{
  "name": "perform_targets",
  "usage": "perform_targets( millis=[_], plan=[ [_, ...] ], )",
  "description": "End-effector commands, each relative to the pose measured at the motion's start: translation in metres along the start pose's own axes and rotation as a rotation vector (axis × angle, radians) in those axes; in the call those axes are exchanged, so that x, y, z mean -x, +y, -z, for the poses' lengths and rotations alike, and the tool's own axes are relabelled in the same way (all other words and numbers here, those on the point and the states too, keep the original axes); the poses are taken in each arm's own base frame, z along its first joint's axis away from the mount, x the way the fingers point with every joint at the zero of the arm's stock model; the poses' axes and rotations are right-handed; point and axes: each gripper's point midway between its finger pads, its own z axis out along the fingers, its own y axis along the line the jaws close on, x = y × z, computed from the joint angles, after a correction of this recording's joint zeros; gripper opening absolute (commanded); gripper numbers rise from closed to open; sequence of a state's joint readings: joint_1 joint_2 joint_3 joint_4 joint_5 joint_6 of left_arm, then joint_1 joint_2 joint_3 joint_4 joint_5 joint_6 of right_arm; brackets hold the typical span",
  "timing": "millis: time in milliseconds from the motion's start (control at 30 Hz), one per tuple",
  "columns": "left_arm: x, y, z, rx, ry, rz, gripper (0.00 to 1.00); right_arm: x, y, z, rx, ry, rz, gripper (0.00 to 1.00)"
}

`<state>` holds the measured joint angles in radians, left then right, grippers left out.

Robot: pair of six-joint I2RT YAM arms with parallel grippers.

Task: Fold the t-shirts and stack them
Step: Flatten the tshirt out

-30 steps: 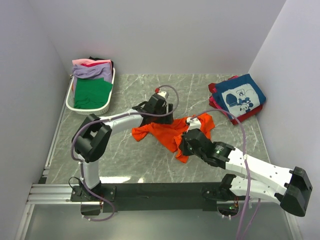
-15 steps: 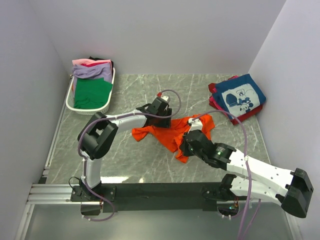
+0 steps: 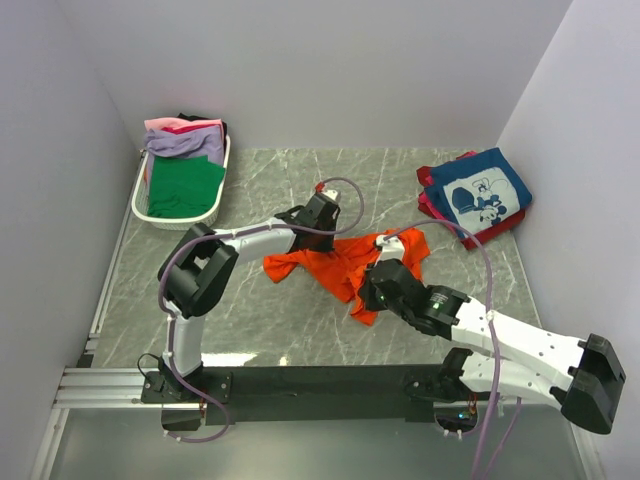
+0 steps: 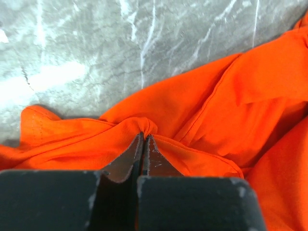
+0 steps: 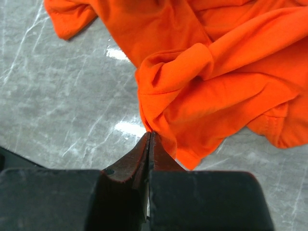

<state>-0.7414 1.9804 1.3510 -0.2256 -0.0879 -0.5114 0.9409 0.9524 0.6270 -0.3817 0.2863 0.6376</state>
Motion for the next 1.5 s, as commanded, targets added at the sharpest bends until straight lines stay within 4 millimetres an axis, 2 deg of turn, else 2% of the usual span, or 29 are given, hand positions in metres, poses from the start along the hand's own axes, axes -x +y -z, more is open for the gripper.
perform_targets(
  millis=[0,67,100,167,233,300,333,367,467,533,567,633,667,700,767,900,967,1000,1033,1067,1133,1167,1300,1367,1467],
  plan=[
    [0.039,-0.006,0.015,0.013,-0.11,0.0,0.0,0.016,-0.002,-0.002,-0.028,-0.071,-0.002,0.0],
    [0.053,0.001,0.023,0.031,-0.142,0.008,0.0,0.024,-0.005,-0.003,-0.05,-0.089,0.002,0.0],
    [0.064,0.0,0.035,0.024,-0.173,0.011,0.0,0.029,-0.009,-0.003,-0.069,-0.103,0.005,0.0],
    [0.078,0.012,0.046,0.047,-0.209,0.026,0.0,0.038,-0.012,-0.003,-0.086,-0.126,0.019,0.0],
    [0.095,0.019,0.067,0.046,-0.26,0.047,0.0,0.057,-0.018,-0.002,-0.106,-0.169,0.003,0.0],
    [0.117,0.034,0.089,0.044,-0.319,0.084,0.0,0.079,-0.019,0.0,-0.104,-0.217,-0.001,0.0],
    [0.126,0.037,0.096,0.037,-0.341,0.098,0.0,0.092,-0.029,-0.001,-0.124,-0.239,-0.028,0.0],
    [0.137,0.052,0.104,0.05,-0.362,0.121,0.0,0.104,-0.029,-0.002,-0.116,-0.264,-0.027,0.0],
    [0.171,0.067,0.136,0.047,-0.439,0.15,0.0,0.163,-0.029,0.009,-0.124,-0.38,-0.037,0.0],
    [0.193,0.079,0.159,0.065,-0.494,0.164,0.0,0.188,-0.037,0.012,-0.2,-0.411,-0.013,0.0],
    [0.204,0.081,0.177,0.063,-0.537,0.17,0.0,0.217,-0.031,0.027,-0.206,-0.47,0.008,0.0],
    [0.222,0.091,0.207,0.078,-0.612,0.183,0.0,0.242,-0.029,0.041,-0.227,-0.529,0.024,0.0],
    [0.229,0.092,0.219,0.075,-0.647,0.189,0.0,0.263,-0.028,0.056,-0.235,-0.581,0.032,0.0],
    [0.235,0.091,0.242,0.068,-0.691,0.189,0.0,0.272,-0.027,0.066,-0.236,-0.611,0.032,0.0],
    [0.242,0.092,0.272,0.068,-0.743,0.184,0.0,0.295,-0.027,0.091,-0.249,-0.678,0.039,0.0],
    [0.245,0.083,0.315,0.034,-0.808,0.151,0.0,0.317,-0.027,0.136,-0.269,-0.765,0.058,0.0],
    [0.24,0.069,0.338,-0.033,-0.82,0.122,0.0,0.324,-0.027,0.164,-0.257,-0.818,0.062,0.0],
    [0.238,0.065,0.348,-0.057,-0.827,0.118,0.0,0.325,-0.028,0.174,-0.259,-0.835,0.059,0.0],
    [0.237,0.058,0.361,-0.092,-0.84,0.113,0.0,0.325,-0.03,0.193,-0.253,-0.865,0.05,0.0],
    [0.234,0.052,0.383,-0.125,-0.874,0.105,0.0,0.325,-0.031,0.205,-0.25,-0.887,0.044,0.0],
    [0.227,0.046,0.4,-0.15,-0.893,0.101,0.0,0.323,-0.035,0.232,-0.24,-0.935,0.03,0.0],
    [0.223,0.046,0.416,-0.155,-0.919,0.098,0.0,0.323,-0.035,0.242,-0.232,-0.951,0.032,0.0],
    [0.212,0.04,0.442,-0.17,-0.934,0.07,0.0,0.32,-0.034,0.278,-0.19,-1.0,0.034,0.0],
    [0.207,0.035,0.448,-0.174,-0.926,0.064,0.0,0.32,-0.034,0.297,-0.176,-1.023,0.033,0.0],
    [0.204,0.033,0.46,-0.175,-0.948,0.065,0.0,0.319,-0.034,0.312,-0.161,-1.046,0.035,0.0]
  ],
)
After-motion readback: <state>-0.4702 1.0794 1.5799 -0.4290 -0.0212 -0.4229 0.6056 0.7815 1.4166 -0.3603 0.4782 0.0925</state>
